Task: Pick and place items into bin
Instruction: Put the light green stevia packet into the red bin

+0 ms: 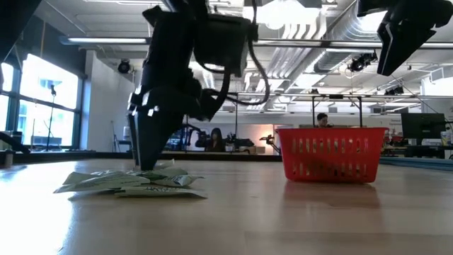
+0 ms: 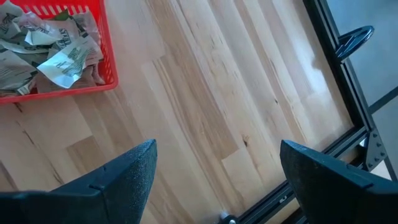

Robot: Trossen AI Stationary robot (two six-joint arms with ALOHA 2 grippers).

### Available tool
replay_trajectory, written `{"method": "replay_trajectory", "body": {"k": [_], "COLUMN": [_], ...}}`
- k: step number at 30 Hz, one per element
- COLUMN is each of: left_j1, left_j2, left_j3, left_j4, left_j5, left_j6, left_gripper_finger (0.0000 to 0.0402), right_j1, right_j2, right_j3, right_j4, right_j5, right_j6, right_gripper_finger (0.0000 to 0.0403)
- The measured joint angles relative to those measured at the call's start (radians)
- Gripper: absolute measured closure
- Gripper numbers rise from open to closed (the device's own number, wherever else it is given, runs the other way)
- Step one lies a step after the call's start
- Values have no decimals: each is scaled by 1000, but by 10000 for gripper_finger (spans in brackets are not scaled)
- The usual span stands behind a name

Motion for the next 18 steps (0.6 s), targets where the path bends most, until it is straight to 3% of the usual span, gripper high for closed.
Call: {"method": "replay_trajectory", "body": {"k": [4,7,10,16,18], "left_j1": [5,6,9,54,74], "left_j2": [-7,-8,-7,-2,3], "left_j3": [-51,-59,-60,-37,-9], "left_j4": [72,89,111,103,105], "left_j5": [33,31,11,25,30], "left_j6": [1,26,89,198,224], "left_gripper_finger": [106,133,195,359,381], "right_j1": [0,0,0,0,0], "right_j2": [0,0,0,0,0], "right_j3": [0,0,0,0,0], "right_j4": [0,0,0,0,0], "right_j5": [-4,-4,-2,4,1], "right_j6": [0,0,0,0,4], "right_gripper_finger": [73,73,73,73,73]}}
